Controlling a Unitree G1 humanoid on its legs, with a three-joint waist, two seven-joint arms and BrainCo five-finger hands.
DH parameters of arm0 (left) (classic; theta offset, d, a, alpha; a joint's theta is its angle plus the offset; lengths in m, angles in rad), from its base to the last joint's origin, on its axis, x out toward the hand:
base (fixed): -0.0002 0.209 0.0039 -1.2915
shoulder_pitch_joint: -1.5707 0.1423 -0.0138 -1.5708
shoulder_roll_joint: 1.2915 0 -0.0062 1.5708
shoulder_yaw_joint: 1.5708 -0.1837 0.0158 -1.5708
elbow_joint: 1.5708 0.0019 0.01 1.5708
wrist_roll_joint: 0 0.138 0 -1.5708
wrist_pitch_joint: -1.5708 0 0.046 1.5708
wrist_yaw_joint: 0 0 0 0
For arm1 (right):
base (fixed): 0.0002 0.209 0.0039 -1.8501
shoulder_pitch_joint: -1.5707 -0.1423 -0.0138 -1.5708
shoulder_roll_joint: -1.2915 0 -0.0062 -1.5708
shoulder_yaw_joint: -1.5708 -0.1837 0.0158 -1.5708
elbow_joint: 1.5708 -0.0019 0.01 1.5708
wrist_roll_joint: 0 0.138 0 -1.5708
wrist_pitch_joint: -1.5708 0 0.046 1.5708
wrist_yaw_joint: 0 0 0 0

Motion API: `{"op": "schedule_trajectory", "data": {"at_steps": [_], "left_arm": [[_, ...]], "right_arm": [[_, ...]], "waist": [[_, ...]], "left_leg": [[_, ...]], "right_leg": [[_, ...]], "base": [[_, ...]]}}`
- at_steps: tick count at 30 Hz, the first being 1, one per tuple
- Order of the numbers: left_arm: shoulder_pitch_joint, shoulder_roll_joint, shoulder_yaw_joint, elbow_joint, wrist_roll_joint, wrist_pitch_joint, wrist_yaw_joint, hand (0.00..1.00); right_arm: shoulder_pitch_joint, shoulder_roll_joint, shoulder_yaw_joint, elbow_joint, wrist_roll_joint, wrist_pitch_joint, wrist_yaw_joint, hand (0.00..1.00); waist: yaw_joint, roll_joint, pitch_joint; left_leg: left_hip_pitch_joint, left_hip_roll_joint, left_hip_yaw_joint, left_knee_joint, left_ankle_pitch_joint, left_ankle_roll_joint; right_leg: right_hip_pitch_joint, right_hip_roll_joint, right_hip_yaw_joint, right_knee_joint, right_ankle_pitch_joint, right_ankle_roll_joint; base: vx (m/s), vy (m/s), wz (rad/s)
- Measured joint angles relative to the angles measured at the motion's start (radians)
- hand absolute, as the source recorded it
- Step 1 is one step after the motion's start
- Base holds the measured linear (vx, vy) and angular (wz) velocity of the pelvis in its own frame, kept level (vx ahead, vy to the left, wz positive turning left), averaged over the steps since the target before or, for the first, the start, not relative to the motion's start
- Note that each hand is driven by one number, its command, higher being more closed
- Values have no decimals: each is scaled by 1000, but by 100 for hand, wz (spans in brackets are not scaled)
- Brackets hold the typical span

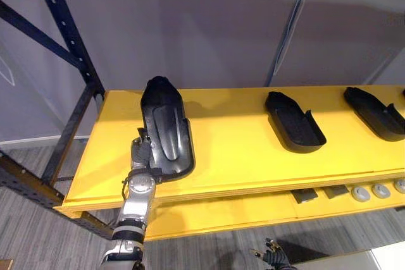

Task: Walk over and take plastic housings, then place them on the shelf

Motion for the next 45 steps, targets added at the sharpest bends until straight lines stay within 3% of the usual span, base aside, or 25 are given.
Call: {"op": "schedule_trajectory", "data": {"at_steps": [5,7,17,26,30,34,35,41,45], "left_arm": [[-62,3,6,58,1,3,3,0],[-69,6,6,70,21,3,3,0],[-66,-3,7,41,21,2,22,0],[25,-70,6,-169,7,-4,93,0],[70,-98,-18,-363,-1,-15,113,0],[179,-114,-134,-618,2,-77,96,0],[199,-117,-150,-647,3,-86,87,100],[406,-153,-334,-815,61,-140,-11,100],[504,-153,-376,-844,69,-172,-49,100]], "right_arm": [[-3,-2,0,0,0,-1,0,0],[-5,-2,0,0,0,-1,0,0],[-13,-2,0,0,0,-2,0,0],[-18,-3,-1,4,-1,-1,-1,0],[-24,-3,-2,20,-1,-2,-1,0],[-21,-3,-10,26,-1,-3,-1,0],[-21,-3,-10,26,-1,-4,-1,0],[-10,-3,-4,25,-1,-9,-1,0],[1,1,6,19,-1,-19,-1,0]], "waist": [[-6,4,3],[-8,5,5],[-10,5,22],[-1,1,36],[10,-5,40],[31,-6,44],[32,-6,44],[62,-6,44],[78,-6,43]], "left_leg": [[0,-2,0,13,-23,15],[-1,-3,0,20,-30,24],[2,-4,-6,29,-36,18],[17,-4,-14,20,-36,18],[14,-2,-26,32,-39,16],[5,2,-29,78,-67,8],[2,4,-30,87,-71,6],[-6,15,-26,119,-86,-1],[-22,19,-24,152,-103,2]], "right_leg": [[5,-2,6,-11,2,-5],[7,-2,10,-13,0,-27],[14,-3,27,-21,-1,-29],[32,-3,23,-20,-1,-29],[39,-5,32,-16,-1,-27],[42,-6,54,11,-26,8],[42,-6,56,12,-28,12],[42,0,59,17,-29,14],[42,-2,58,18,-29,15]], "base": [[53,18,-6],[13,22,-5],[-22,7,-1],[4,3,3],[-7,10,8],[-31,8,0],[-33,3,0],[-6,3,-1],[0,0,0]]}}
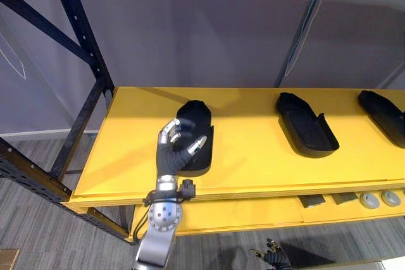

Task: Walk over and take plastic housings, then place them on the shelf

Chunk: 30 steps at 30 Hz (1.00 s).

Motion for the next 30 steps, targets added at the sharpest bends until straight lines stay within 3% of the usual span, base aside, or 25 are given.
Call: {"op": "schedule_trajectory", "data": {"at_steps": [7,21,30], "left_arm": [[79,0,-39,40,34,-18,-70,100],[80,-1,-34,266,129,3,-88,100],[-33,-1,-16,430,153,37,-76,100]], "right_arm": [[21,-2,21,-20,0,-4,-12,0],[39,0,49,-43,0,-4,-21,0],[42,-3,55,-40,0,-2,-22,0]], "waist": [[37,-2,-2],[38,-13,-13],[35,-8,-37]], "left_leg": [[-19,7,-10,43,-22,0],[-50,15,-15,75,-34,-4],[-43,16,4,23,-4,-14]], "right_leg": [[7,-1,-8,0,0,1],[-8,-2,-23,4,3,5],[-28,3,-20,-12,15,9]], "base": [[-4,16,4],[-15,9,1],[4,3,-4]]}}
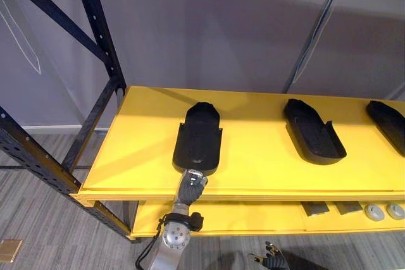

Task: Walk over and take plastic housings, then place them on the shelf

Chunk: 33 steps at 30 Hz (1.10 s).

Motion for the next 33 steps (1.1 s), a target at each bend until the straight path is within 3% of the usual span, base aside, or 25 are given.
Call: {"op": "schedule_trajectory", "data": {"at_steps": [7,14,24,33], "left_arm": [[-115,0,0,92,34,15,25,100],[-182,8,5,151,35,23,46,100],[-239,12,45,197,35,30,55,100],[-280,30,132,217,32,45,59,100]], "right_arm": [[-6,-5,0,10,0,1,0,0],[-32,-3,0,26,-2,2,0,0],[-42,2,-9,43,-2,2,0,0],[-50,9,-21,43,-2,2,1,0]], "waist": [[-8,0,-1],[-48,-2,0],[-64,-5,-1],[-97,-7,-1]], "left_leg": [[33,-10,19,-111,68,-6],[44,-25,30,-175,114,2],[54,-32,34,-210,130,3],[65,-32,33,-219,129,3]], "right_leg": [[-16,4,10,-27,25,-5],[-28,3,19,-57,59,-7],[-24,1,21,-84,72,-8],[-10,2,19,-95,73,-8]], "base": [[-4,-6,-5],[-55,3,-4],[-17,3,-1],[12,0,0]]}}
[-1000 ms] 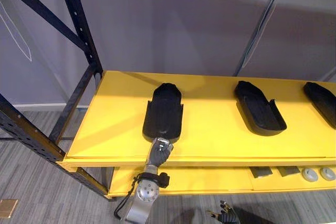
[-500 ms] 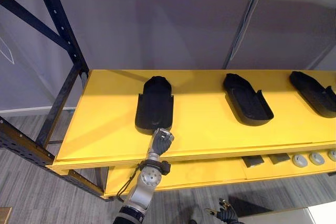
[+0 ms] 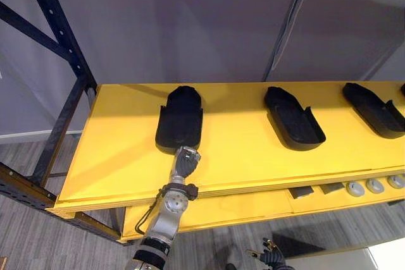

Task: Walk over and take plastic housings, then place them on the shelf

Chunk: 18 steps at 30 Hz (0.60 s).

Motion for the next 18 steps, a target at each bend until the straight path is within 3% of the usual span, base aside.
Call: {"op": "schedule_trajectory", "data": {"at_steps": [10,14,18], "left_arm": [[54,12,3,-75,-43,6,1,100],[102,10,-1,-259,-82,4,0,100],[134,16,47,-526,-121,-44,5,100]], "right_arm": [[-1,3,-2,1,0,0,1,0],[0,3,-1,9,0,0,1,0],[4,0,-1,14,0,0,1,0]], "waist": [[0,-6,3],[17,-13,9],[47,-15,12]], "left_leg": [[9,0,-8,5,0,0],[13,-1,-23,5,-1,0],[10,0,-47,24,-9,1]], "right_leg": [[13,-1,-6,7,-1,-1],[31,-4,-12,8,-8,4],[38,-6,-28,35,-31,10]], "base": [[-12,-2,1],[-16,-1,12],[0,-6,16]]}}
